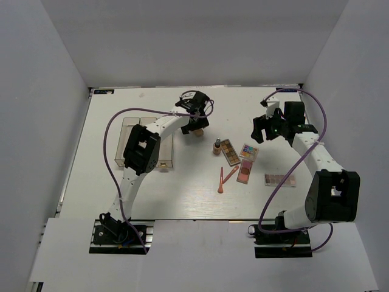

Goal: Organize the makeup

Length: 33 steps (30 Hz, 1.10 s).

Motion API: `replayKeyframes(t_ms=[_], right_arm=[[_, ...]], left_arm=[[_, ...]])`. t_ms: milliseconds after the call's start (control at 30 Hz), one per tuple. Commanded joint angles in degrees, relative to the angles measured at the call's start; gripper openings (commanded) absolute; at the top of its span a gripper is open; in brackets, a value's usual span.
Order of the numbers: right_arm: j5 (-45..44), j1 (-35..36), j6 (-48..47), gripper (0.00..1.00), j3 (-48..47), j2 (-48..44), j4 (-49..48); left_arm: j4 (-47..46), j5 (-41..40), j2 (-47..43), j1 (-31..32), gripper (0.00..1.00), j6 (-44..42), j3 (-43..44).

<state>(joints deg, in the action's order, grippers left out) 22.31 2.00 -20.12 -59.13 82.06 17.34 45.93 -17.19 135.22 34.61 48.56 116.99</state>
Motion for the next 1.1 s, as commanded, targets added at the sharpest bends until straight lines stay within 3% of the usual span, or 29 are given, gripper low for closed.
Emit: replayKeyframes(t_ms=[0,267,433,500,600,733,767,900,1067], right_arm=[[0.4,-0.3,0.5,0.82,0.3,-1.0,-2.6],[0.9,-0.3,0.9,0.82,0.9,-1.3,-2.8],[1.5,-0.4,1.0,0.81,1.2,-1.4,-2.7],[1.8,-0.3,1.0,0.81,1.3,-1.4,-2.5],[2.5,-0.3,1.0,0.77,1.3,-1.5,-2.1],[3.4,-0.4,0.4,0.74,1.2,-1.6,-1.4],[3.8,-0.2,0.3,0.73,1.2,-1.6,-1.3],[4.5,-0.2,-0.3,0.72,1.3,-1.6,-0.7],[5.1,-0.1,-0.6,0.71,1.0,-1.3,0.1]], left_arm=[[-0.7,-1.4,0.0,0.1,0.81,0.8,1.9],[-0.9,-0.4,1.9,0.1,0.64,0.8,2.4],[-1.2,0.2,0.7,0.1,0.43,-0.4,2.1],[-3.3,1.0,-2.0,0.6,0.30,-3.0,2.0],[-6.1,1.8,-7.8,1.2,0.20,-7.4,0.2],[-10.8,4.8,-18.7,-0.2,0.03,-10.8,-8.5],[-11.6,5.1,-21.1,-1.2,0.00,-10.8,-14.0],[-13.4,5.5,-34.5,-4.9,0.00,-11.8,-25.8],[-12.4,5.5,-43.9,-11.0,0.00,-12.3,-36.9]])
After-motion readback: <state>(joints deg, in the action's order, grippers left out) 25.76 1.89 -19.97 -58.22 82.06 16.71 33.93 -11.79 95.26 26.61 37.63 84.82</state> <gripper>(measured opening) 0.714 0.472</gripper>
